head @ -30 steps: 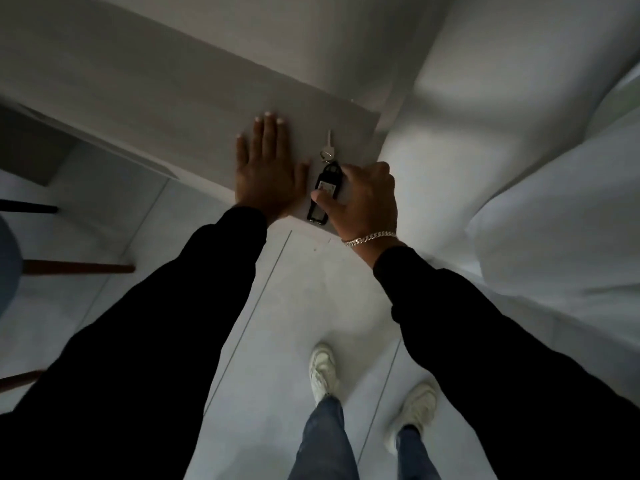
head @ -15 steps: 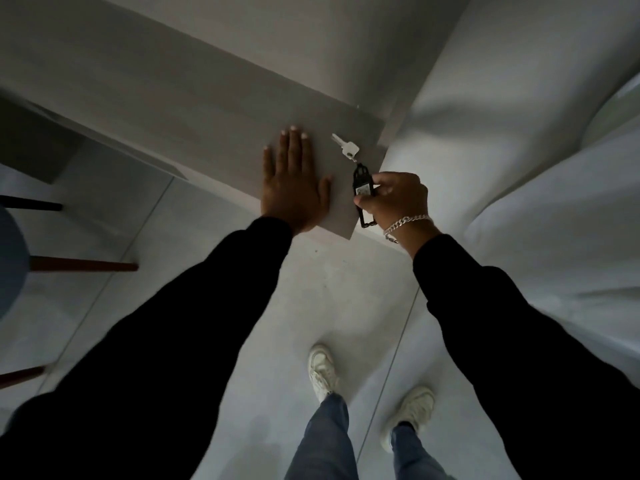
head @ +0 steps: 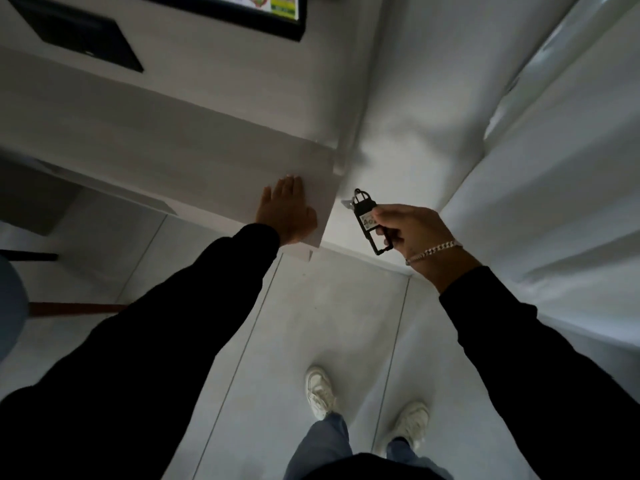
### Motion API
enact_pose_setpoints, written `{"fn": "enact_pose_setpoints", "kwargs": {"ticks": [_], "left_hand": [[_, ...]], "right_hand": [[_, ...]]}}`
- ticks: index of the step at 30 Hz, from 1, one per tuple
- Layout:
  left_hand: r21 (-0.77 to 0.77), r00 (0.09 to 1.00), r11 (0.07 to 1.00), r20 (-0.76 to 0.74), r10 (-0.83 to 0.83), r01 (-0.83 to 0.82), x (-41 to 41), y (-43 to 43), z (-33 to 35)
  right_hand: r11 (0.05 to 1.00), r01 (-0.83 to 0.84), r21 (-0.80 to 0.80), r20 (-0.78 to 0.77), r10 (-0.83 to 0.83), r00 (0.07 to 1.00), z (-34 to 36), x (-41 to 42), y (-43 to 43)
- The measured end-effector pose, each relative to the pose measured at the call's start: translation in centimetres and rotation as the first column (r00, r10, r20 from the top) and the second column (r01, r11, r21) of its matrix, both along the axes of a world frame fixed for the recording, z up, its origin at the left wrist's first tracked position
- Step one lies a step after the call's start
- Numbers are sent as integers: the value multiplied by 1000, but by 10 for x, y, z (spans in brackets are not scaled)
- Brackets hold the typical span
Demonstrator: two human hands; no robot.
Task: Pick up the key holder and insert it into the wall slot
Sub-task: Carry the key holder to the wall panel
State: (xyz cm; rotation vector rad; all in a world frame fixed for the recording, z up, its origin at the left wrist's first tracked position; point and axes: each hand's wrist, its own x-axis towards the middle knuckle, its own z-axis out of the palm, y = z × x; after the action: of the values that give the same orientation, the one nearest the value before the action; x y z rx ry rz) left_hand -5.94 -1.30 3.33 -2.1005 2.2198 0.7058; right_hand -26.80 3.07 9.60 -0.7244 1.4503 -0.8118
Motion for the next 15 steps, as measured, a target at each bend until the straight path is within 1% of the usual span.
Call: {"fn": "enact_pose_setpoints", "kwargs": {"ticks": [3, 6, 9, 12, 15], "left_hand": [[-164, 994, 982, -47, -102, 93, -23, 5, 27], [-317, 973, 942, -161, -168, 110, -58, 22, 46], [-431, 943, 894, -230, -239, 121, -100, 37, 65], [-517, 911, 840, -248, -329, 163, -147, 53, 90], [-593, 877, 775, -229, -424, 220, -196, 69, 111]], "right_hand": [[996, 76, -50, 46, -73, 996, 19, -28, 21], [983, 121, -139, 61, -113, 992, 39, -61, 42], [964, 133, -229, 57, -123, 991, 59, -101, 66], [945, 129, -300, 14, -130, 991, 82, -147, 94], [924, 156, -348, 3, -165, 986, 101, -194, 121]]}}
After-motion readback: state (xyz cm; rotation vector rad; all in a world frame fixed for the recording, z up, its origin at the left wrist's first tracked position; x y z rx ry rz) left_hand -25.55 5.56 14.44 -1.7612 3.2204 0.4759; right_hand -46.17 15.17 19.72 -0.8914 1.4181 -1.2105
